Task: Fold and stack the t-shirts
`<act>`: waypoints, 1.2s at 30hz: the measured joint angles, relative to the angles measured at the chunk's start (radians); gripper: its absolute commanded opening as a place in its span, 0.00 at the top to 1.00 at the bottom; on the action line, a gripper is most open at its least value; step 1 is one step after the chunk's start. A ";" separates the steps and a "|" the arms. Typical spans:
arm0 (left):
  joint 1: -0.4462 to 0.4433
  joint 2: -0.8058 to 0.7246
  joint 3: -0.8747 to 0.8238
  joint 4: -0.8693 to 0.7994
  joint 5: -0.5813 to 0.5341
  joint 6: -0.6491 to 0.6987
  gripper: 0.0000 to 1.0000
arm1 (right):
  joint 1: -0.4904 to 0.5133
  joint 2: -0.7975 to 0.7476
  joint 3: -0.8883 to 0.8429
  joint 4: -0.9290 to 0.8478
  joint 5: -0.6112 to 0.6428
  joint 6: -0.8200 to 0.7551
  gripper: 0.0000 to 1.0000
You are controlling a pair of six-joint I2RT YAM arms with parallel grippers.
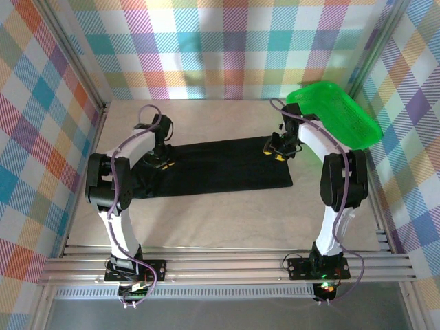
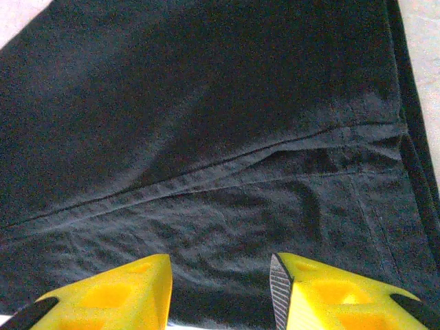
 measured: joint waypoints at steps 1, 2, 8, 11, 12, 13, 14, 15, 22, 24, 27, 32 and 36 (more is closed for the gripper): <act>-0.005 0.000 -0.003 -0.001 -0.006 -0.007 0.61 | 0.000 -0.006 -0.009 0.003 -0.002 0.000 0.57; -0.010 0.000 -0.003 -0.002 -0.012 -0.013 0.46 | 0.000 -0.009 -0.015 0.005 -0.004 0.000 0.57; -0.021 -0.024 -0.005 -0.028 -0.081 -0.040 0.39 | 0.000 -0.021 -0.036 0.011 -0.008 0.000 0.57; -0.021 -0.046 -0.005 -0.042 -0.100 -0.047 0.40 | 0.000 -0.030 -0.039 0.011 -0.012 0.000 0.57; -0.021 -0.055 -0.011 -0.041 -0.102 -0.045 0.41 | 0.000 -0.032 -0.039 0.011 -0.013 0.000 0.57; -0.021 -0.065 -0.024 -0.031 -0.101 -0.040 0.42 | 0.000 -0.033 -0.039 0.012 -0.014 0.000 0.57; -0.022 -0.073 -0.036 -0.030 -0.100 -0.035 0.42 | 0.000 -0.034 -0.039 0.013 -0.015 0.000 0.57; -0.023 -0.075 -0.041 -0.030 -0.100 -0.031 0.42 | 0.000 -0.035 -0.039 0.013 -0.016 0.000 0.57; -0.030 -0.075 -0.052 -0.002 -0.126 0.078 0.35 | 0.000 -0.035 -0.039 0.013 -0.024 0.007 0.57; -0.030 -0.075 -0.052 0.008 -0.129 0.098 0.31 | 0.000 -0.035 -0.039 0.013 -0.024 0.008 0.57; -0.029 -0.075 -0.044 -0.013 -0.127 0.039 0.39 | 0.000 -0.035 -0.039 0.013 -0.026 0.008 0.57; -0.029 -0.079 -0.026 -0.071 -0.090 -0.250 0.43 | 0.000 -0.035 -0.039 0.013 -0.027 0.008 0.57; -0.029 -0.092 -0.013 -0.089 -0.091 -0.505 0.39 | 0.000 -0.034 -0.039 0.013 -0.027 0.008 0.57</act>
